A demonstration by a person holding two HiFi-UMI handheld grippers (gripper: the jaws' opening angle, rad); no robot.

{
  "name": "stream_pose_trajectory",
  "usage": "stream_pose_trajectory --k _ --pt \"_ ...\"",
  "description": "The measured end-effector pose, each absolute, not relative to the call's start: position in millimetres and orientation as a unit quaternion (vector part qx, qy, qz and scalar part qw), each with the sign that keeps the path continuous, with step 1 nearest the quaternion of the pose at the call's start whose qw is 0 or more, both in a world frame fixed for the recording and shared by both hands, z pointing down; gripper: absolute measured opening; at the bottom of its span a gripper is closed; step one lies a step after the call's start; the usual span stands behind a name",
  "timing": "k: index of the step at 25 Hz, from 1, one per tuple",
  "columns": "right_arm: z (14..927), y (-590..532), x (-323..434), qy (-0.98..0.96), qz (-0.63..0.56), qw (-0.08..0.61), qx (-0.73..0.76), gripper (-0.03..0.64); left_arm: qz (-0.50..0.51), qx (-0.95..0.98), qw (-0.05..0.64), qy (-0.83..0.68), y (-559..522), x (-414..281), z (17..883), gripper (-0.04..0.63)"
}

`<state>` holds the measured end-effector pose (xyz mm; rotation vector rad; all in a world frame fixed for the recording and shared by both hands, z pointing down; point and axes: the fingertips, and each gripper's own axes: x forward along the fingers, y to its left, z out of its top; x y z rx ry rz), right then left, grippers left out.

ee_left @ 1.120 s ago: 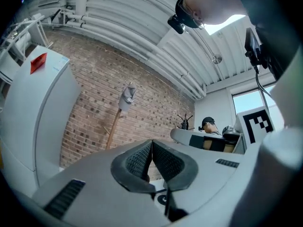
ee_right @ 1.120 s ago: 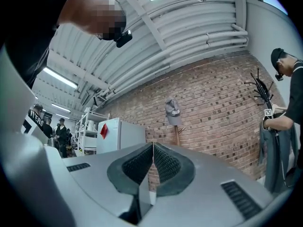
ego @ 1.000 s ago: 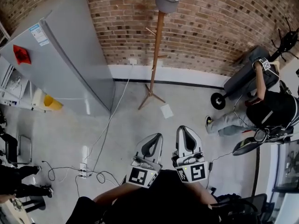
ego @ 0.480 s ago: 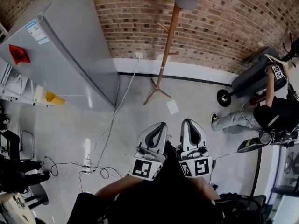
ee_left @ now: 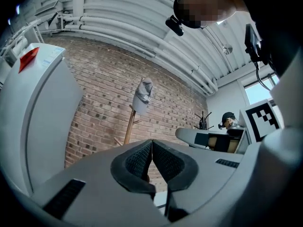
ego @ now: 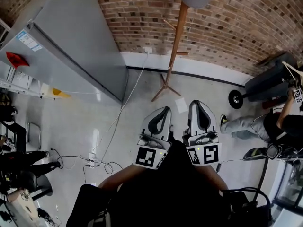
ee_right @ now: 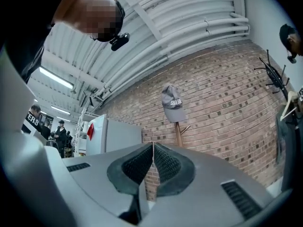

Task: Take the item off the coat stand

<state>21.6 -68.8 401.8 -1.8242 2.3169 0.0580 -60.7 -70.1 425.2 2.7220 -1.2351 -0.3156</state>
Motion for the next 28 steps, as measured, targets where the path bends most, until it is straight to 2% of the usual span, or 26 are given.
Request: stream_pose_trajectory --k 13,26,28 --pt "347.0 -157.0 93.5 0.799 0.054 0.088 -0.592 0.02 -0.082 0.887 0.034 -0.453 -157.8 4.5 415.1 0.017" --pt "273.3 -226.9 112.4 0.837 0.075 0.105 -0.531 0.025 -0.089 0.882 0.034 -0.461 -195.5 38.7 404.8 0.017" --pt "252.6 -235.3 113.4 0.844 0.087 0.12 -0.516 0.066 -0.088 0.881 0.032 -0.464 -197.7 40.9 405.4 0.017"
